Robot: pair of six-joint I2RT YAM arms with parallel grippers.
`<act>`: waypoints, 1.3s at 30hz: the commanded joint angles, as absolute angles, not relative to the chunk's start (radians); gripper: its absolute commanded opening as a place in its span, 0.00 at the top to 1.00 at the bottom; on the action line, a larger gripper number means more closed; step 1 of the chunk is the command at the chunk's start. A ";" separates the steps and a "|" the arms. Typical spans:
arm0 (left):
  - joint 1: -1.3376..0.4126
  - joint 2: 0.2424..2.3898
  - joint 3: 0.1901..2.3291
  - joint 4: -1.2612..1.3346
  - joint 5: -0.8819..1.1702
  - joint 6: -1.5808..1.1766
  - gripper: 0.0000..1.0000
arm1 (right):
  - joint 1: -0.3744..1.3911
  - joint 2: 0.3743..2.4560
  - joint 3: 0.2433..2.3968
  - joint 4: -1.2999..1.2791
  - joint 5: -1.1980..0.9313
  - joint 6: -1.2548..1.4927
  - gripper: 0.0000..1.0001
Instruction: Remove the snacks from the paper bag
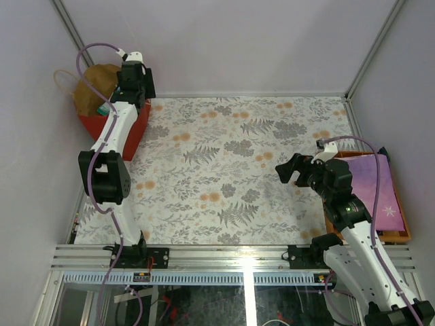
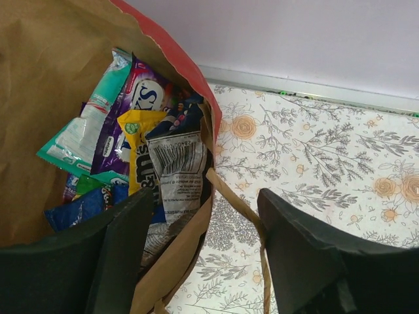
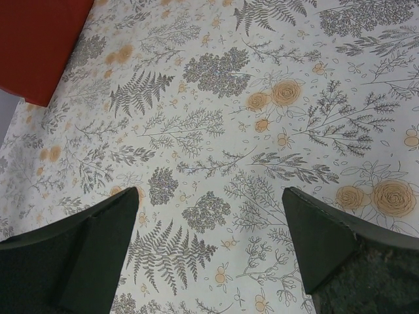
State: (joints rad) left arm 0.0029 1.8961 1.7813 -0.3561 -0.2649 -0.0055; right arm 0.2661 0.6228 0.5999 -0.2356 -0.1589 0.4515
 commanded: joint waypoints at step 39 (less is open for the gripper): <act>0.012 1.494 1.556 -0.440 0.024 -0.067 1.00 | 0.045 1.546 0.977 -0.154 0.376 0.126 0.32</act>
